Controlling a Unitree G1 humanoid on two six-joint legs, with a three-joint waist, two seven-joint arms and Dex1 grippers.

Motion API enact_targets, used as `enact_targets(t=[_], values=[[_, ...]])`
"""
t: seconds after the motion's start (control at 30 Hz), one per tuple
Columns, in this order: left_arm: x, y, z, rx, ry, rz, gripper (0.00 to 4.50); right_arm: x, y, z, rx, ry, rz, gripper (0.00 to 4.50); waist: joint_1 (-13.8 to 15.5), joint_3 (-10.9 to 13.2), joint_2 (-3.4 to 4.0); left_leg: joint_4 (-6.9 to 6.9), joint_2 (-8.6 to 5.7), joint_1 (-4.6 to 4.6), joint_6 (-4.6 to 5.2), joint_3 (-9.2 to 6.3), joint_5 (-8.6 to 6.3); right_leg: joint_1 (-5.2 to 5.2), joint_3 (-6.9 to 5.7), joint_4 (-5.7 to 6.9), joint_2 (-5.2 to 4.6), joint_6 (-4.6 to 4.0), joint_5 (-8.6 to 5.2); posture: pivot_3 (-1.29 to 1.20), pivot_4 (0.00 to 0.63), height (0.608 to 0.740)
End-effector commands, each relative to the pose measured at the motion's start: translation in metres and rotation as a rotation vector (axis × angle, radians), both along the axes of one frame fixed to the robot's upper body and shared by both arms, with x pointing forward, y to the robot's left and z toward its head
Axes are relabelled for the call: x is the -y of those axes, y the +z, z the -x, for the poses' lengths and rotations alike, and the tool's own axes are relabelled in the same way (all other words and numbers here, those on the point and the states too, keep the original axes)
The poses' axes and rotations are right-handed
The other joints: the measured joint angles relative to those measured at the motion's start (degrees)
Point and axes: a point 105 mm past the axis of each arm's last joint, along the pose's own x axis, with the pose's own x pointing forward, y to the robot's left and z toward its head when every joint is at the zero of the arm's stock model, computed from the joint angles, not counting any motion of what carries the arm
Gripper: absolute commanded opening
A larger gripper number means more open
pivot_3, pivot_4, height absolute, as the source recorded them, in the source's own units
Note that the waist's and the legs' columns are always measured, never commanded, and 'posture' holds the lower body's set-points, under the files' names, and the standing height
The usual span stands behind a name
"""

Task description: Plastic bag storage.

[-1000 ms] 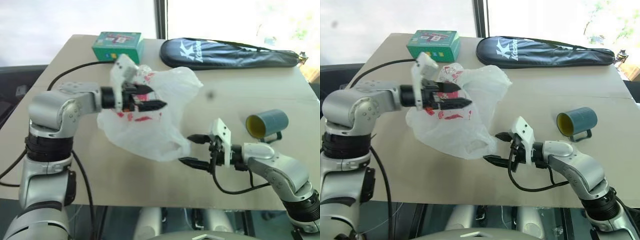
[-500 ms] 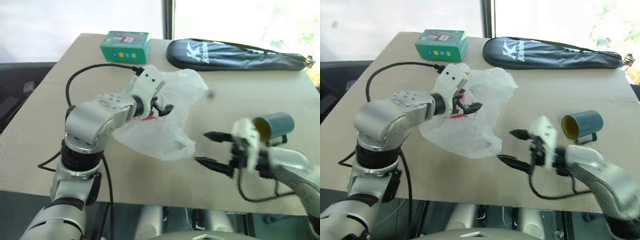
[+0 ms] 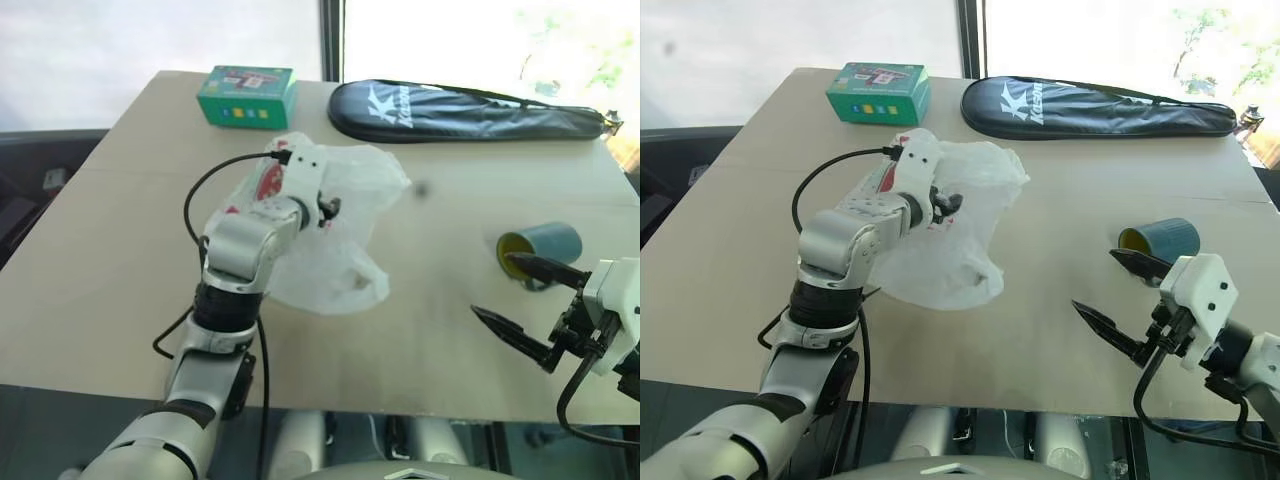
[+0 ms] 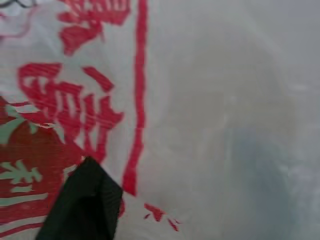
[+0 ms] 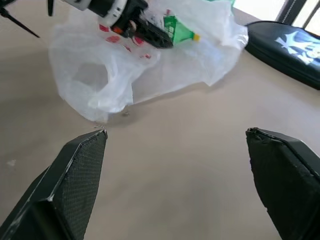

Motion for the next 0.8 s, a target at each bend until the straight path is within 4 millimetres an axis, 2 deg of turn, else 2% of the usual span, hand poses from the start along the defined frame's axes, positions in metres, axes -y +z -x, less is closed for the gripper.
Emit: enact_targets(t=[0.03,0.07,0.1,0.17,0.27,0.33,0.4,0.6,0.63,0.67,0.7,0.73,0.8], values=[[0.0,0.044,0.01,0.162,-0.089,0.103,1.39,0.014,0.0,-0.001,0.047,-0.072,0.077,4.5,0.09,0.0,-0.01,0.0,-0.01,-0.02,0.0,0.0,0.0,0.0,-0.02,-0.02,-0.02,0.0,0.0,0.0,0.15,0.74],[-0.001,0.05,0.015,0.154,-0.13,0.129,1.27,0.02,-0.004,-0.002,0.032,-0.099,0.096,4.5,0.06,0.0,-0.01,0.0,-0.01,-0.03,0.0,0.0,0.0,0.0,-0.02,-0.03,-0.02,0.0,0.0,0.0,0.15,0.74],[-0.004,0.057,0.02,0.149,-0.168,0.147,0.56,0.028,-0.01,-0.005,-0.002,-0.14,0.115,4.5,-0.03,0.0,0.0,0.01,-0.02,-0.02,0.01,0.0,0.0,0.0,-0.02,-0.03,-0.03,0.0,0.0,0.0,0.15,0.74],[-0.004,0.071,0.031,0.136,-0.263,0.207,0.11,0.043,-0.022,-0.011,-0.049,-0.204,0.172,4.5,-0.1,0.0,0.0,0.03,-0.01,0.02,0.0,0.0,0.0,0.02,-0.02,0.01,-0.02,0.01,0.0,0.0,0.15,0.74],[-0.005,0.084,0.039,0.14,-0.336,0.205,0.11,0.061,-0.034,-0.016,-0.134,-0.294,0.171,4.5,-0.11,-0.01,0.02,0.1,0.0,0.03,0.0,-0.03,0.0,0.04,-0.08,0.04,0.01,0.01,-0.01,0.0,0.15,0.74],[-0.01,0.103,0.043,0.149,-0.388,0.237,0.11,0.071,-0.037,-0.023,-0.145,-0.333,0.177,4.5,-0.07,0.0,0.02,0.1,0.0,0.04,0.0,-0.05,0.0,0.05,-0.09,0.05,0.01,0.01,-0.01,0.0,0.15,0.74],[-0.01,0.119,0.052,0.176,-0.478,0.19,0.11,0.083,-0.045,-0.036,-0.165,-0.374,0.206,4.5,-0.21,0.04,-0.05,0.11,-0.01,0.03,0.0,-0.05,0.0,0.06,-0.09,0.04,0.02,0.01,-0.01,0.0,0.15,0.74],[-0.007,0.116,0.053,0.154,-0.492,0.15,0.11,0.106,-0.073,-0.08,-0.291,-0.491,0.21,4.5,-0.23,0.06,0.07,0.11,-0.04,0.09,0.0,-0.01,0.0,0.07,-0.04,0.05,0.03,0.01,-0.01,0.0,0.15,0.74],[-0.006,0.115,0.053,0.154,-0.487,0.152,0.0,0.108,-0.077,-0.086,-0.315,-0.508,0.21,4.09,-0.13,0.09,0.09,0.11,-0.03,0.07,0.0,-0.01,0.0,0.07,-0.05,0.06,0.04,0.01,-0.01,0.0,0.15,0.74],[-0.004,0.114,0.053,0.154,-0.484,0.155,0.0,0.109,-0.079,-0.094,-0.327,-0.523,0.193,3.98,-0.21,0.12,0.07,0.11,-0.03,0.04,0.0,-0.02,0.0,0.05,-0.07,0.06,0.04,0.0,-0.01,0.0,0.15,0.74],[-0.003,0.113,0.054,0.155,-0.482,0.158,0.0,0.107,-0.079,-0.099,-0.345,-0.522,0.162,3.52,-0.19,0.13,0.1,0.13,-0.01,0.03,0.0,-0.02,0.0,0.05,-0.05,0.04,0.05,0.0,0.0,0.0,0.15,0.74],[-0.003,0.112,0.053,0.153,-0.474,0.163,0.0,0.104,-0.078,-0.104,-0.353,-0.513,0.138,3.27,-0.18,0.17,0.15,0.13,-0.03,-0.01,0.0,-0.01,0.0,0.03,-0.06,0.04,0.03,0.0,0.0,0.0,0.15,0.74],[-0.003,0.11,0.053,0.148,-0.458,0.169,0.0,0.102,-0.079,-0.108,-0.366,-0.497,0.157,2.27,-0.21,0.21,0.21,0.13,-0.04,-0.03,0.01,0.0,0.0,0.01,-0.04,0.03,0.02,0.01,0.0,0.0,0.15,0.74]])
